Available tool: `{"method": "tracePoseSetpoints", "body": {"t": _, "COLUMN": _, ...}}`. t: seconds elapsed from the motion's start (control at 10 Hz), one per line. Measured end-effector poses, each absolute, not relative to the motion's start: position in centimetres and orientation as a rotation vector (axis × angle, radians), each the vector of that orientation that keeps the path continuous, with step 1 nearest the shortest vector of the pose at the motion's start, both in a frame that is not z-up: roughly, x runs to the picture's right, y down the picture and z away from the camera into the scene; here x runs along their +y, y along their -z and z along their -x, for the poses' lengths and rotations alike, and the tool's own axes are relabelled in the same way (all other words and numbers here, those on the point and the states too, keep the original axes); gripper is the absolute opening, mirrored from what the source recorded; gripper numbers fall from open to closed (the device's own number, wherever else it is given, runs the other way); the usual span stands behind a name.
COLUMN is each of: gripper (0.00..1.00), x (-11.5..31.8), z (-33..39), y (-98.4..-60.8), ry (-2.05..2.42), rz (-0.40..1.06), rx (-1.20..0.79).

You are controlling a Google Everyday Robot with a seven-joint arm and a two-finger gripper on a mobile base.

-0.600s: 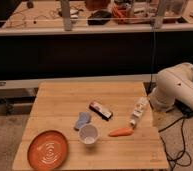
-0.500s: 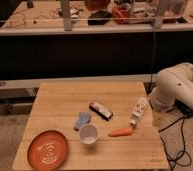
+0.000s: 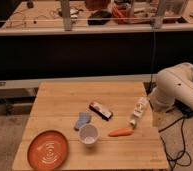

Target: Push the eraser across the table

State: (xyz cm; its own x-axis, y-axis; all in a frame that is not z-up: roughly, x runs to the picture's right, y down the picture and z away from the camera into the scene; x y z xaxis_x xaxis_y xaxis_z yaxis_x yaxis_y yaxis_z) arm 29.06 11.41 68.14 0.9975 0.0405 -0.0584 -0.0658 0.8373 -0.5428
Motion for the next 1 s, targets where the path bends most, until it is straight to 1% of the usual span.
{"method": "tracePoseSetpoints", "body": {"t": 0.8, "gripper": 0.8, "x": 11.3, "z": -29.1, "y": -68.1, "ry": -0.057, "rz": 0.575, "rx": 0.045}}
{"method": "tracePoseSetpoints", "body": {"t": 1.0, "gripper": 0.8, "x": 10.8, "z": -29.2, "y": -69.3, "ry": -0.048, "rz": 0.58, "rx": 0.041}}
